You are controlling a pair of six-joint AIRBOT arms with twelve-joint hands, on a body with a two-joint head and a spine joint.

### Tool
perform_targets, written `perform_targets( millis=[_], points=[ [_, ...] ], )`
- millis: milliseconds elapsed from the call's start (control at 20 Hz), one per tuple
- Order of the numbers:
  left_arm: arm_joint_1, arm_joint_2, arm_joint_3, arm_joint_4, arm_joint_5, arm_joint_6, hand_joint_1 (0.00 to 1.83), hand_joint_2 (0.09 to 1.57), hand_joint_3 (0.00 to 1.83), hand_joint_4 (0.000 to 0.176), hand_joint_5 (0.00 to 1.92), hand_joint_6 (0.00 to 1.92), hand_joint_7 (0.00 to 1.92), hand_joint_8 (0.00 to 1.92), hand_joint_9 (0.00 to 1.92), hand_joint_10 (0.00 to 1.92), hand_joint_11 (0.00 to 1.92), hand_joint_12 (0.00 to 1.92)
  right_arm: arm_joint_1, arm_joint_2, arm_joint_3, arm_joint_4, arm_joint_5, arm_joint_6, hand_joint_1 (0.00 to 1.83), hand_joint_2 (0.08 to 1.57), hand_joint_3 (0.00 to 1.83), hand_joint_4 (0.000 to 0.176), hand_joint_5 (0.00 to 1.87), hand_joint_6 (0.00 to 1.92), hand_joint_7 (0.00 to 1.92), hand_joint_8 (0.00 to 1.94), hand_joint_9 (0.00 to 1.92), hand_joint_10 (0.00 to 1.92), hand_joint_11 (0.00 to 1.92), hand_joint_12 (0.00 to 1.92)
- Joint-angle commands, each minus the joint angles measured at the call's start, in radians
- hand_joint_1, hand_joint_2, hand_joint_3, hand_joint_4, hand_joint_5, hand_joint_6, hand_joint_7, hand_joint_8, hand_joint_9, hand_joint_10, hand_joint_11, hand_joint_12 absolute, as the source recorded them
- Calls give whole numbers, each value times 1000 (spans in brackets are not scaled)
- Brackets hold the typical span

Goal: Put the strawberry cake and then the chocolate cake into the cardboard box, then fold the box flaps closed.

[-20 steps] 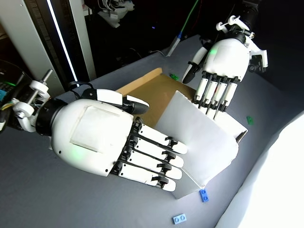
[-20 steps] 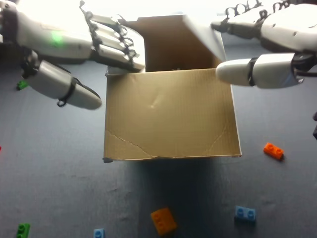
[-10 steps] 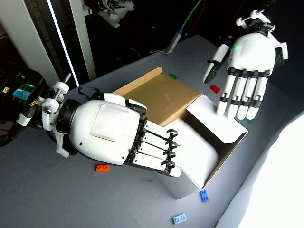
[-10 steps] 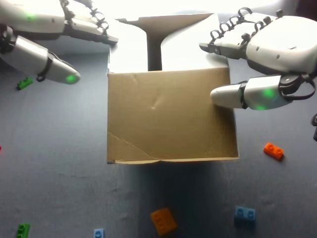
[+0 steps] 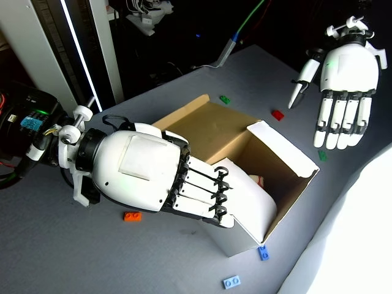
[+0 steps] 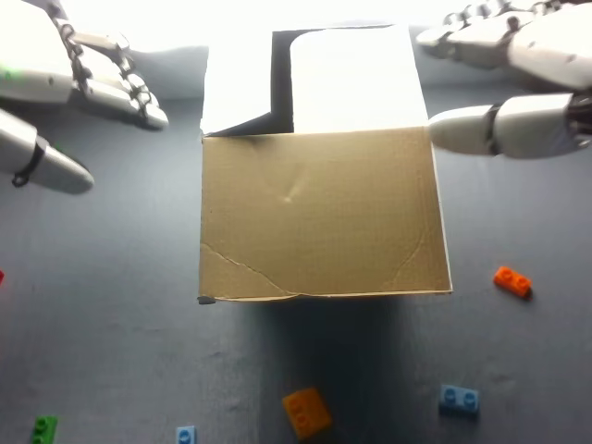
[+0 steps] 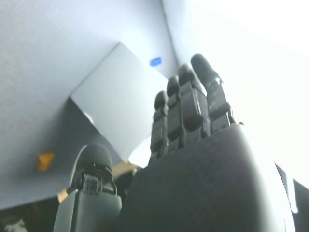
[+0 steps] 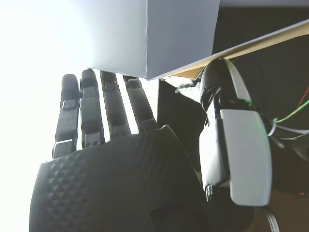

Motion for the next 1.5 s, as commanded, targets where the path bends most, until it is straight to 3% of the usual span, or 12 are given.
perform_targets(
  millis=[0,100,350,700,850,950,1100,1150,1250,1300,1350,1450],
  points=[
    [5,17,-9,-87,-26,13,0,1312,0,0,198,7,228,0,226,0,0,775,13,24,-12,15,122,8,0,1148,0,2,178,5,172,3,176,1,0,604],
    [17,28,-36,-95,-53,26,0,1284,0,0,196,5,228,5,230,6,0,741,6,61,-37,49,140,12,0,1170,5,0,144,2,133,3,106,3,0,384],
    [79,50,-91,-149,-107,43,0,1295,1,0,182,0,212,0,220,0,0,761,-53,171,-139,181,169,19,0,1196,4,0,138,2,163,3,153,6,0,359],
    [172,79,-176,-182,-149,67,0,1305,5,0,167,0,205,0,197,1,0,699,-110,305,-231,227,141,10,0,1173,0,0,192,8,169,2,200,9,0,712],
    [177,94,-226,-197,-161,69,0,1320,4,0,174,1,220,1,207,1,0,685,-118,315,-232,227,140,10,0,1195,4,0,174,2,182,2,191,1,0,616],
    [180,105,-260,-198,-165,72,0,1310,0,0,200,7,249,6,241,11,0,761,-122,315,-232,227,138,9,0,1193,2,0,174,5,196,4,204,5,0,627],
    [204,118,-314,-199,-164,75,0,1286,0,0,296,25,404,29,438,65,0,1254,-124,315,-233,227,136,9,0,1199,1,0,391,37,462,28,394,39,0,889],
    [212,122,-336,-200,-160,76,8,1306,1,0,421,38,543,36,553,134,25,1453,-127,315,-232,227,136,8,0,1225,5,0,545,76,640,53,566,93,0,1156],
    [215,129,-364,-205,-157,76,161,1298,0,0,666,60,786,84,559,706,139,1576,-133,315,-232,227,136,4,20,1256,1,0,811,99,914,63,845,228,168,1384],
    [215,135,-383,-212,-157,76,185,1293,0,0,719,77,830,115,533,897,175,1621,-135,315,-232,227,136,4,3,1258,0,0,859,89,955,49,879,278,209,1441],
    [214,140,-397,-221,-157,76,228,1290,0,0,756,124,832,268,530,1064,204,1648,-136,315,-232,227,136,4,19,1262,0,0,897,81,989,45,786,503,248,1510],
    [203,150,-418,-233,-157,76,272,1293,1,0,842,247,865,561,608,1165,238,1742,-138,316,-232,227,135,4,11,1260,1,0,956,101,1042,62,683,830,303,1582]
  ],
)
